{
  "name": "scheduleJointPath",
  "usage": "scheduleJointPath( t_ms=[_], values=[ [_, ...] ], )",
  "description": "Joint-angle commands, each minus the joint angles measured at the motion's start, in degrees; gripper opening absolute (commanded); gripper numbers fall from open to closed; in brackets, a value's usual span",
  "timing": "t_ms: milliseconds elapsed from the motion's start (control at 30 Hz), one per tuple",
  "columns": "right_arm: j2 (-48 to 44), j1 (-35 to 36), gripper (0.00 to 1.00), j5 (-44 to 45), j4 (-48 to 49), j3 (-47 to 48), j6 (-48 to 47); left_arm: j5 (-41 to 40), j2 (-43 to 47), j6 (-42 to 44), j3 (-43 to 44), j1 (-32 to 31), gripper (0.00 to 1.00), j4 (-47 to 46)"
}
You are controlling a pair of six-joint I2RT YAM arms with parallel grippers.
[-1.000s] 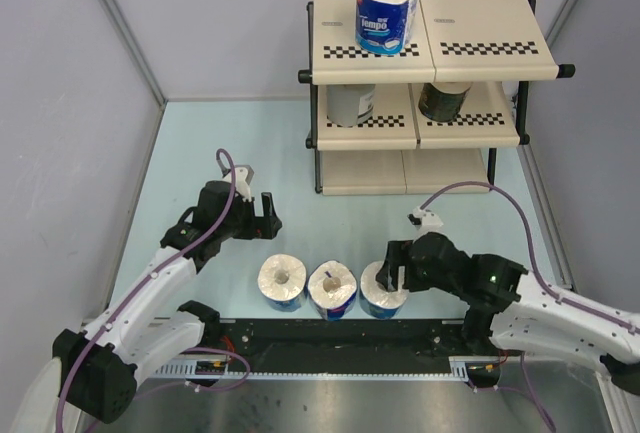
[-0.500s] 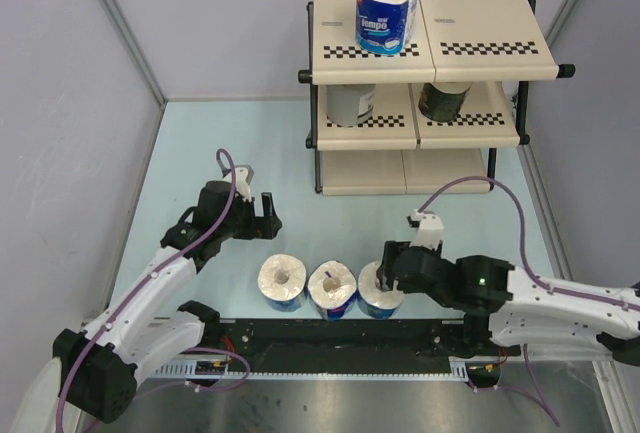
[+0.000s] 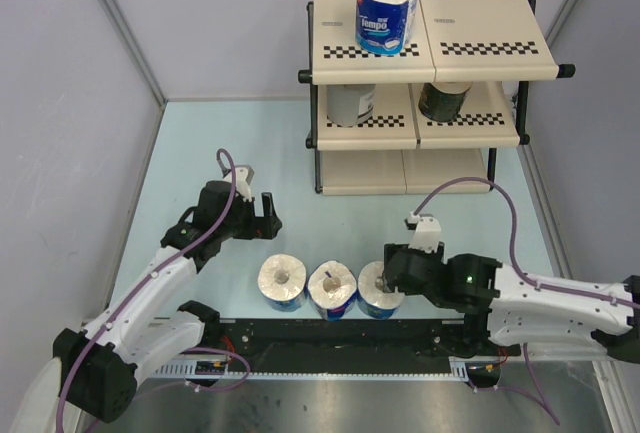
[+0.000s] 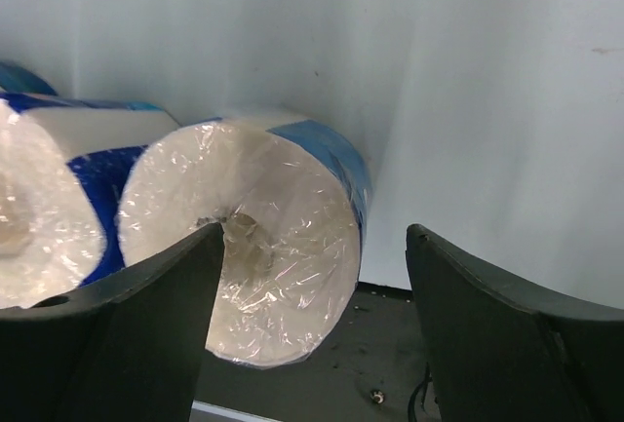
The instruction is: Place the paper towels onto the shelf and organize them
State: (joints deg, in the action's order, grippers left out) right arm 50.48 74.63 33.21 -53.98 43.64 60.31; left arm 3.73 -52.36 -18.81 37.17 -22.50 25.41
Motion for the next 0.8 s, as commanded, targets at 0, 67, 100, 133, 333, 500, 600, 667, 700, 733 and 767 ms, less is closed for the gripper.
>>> scheduleJointPath(
  t_ms=[0,67,100,133,333,500,600,667,700,733,767],
  values=[
    [5.4,0.34,0.8,-1.92,1.94,0.75,-0.81,0.67,0.41,0.88,1.59,-0.44,1.0,-0.62],
    [6.91,0.34,0.79,-2.71,2.21,0.57,-0.9,0.58,0.5,0.79,1.59,-0.44,1.0,-0.71],
    [7.52,0.43,0.79,-2.89,2.47,0.48,-0.81,0.49,0.5,0.79,1.59,-0.44,1.0,-0.71],
    [8.49,0.34,0.78,-3.06,2.47,0.48,-0.81,0.58,0.42,0.79,1.59,-0.44,1.0,-0.71],
    [9.73,0.43,0.57,-3.15,3.0,-0.22,0.07,0.58,0.5,0.79,1.59,-0.44,1.0,-0.8],
    [3.5,1.74,0.37,2.8,4.05,-0.22,2.43,0.49,0.5,0.79,1.59,-0.44,1.0,-0.8],
    [-5.45,2.45,0.29,11.41,6.24,-0.22,1.92,0.49,0.5,0.88,1.68,-0.44,1.0,-0.71],
    [-10.72,0.88,0.2,18.25,9.57,-0.22,-1.49,0.4,0.59,0.79,1.68,-0.44,1.0,-0.8],
    [-11.71,-0.61,0.19,19.77,11.42,-0.13,-3.95,0.32,0.59,0.88,1.68,-0.44,1.0,-0.71],
    [-12.33,-2.28,0.18,20.66,13.7,-0.13,-6.67,0.32,0.68,0.79,1.68,-0.44,1.0,-0.71],
    [-12.6,-6.82,0.19,20.4,19.12,-0.13,-13.66,0.4,0.59,0.79,1.68,-0.44,1.0,-0.71]
  ],
)
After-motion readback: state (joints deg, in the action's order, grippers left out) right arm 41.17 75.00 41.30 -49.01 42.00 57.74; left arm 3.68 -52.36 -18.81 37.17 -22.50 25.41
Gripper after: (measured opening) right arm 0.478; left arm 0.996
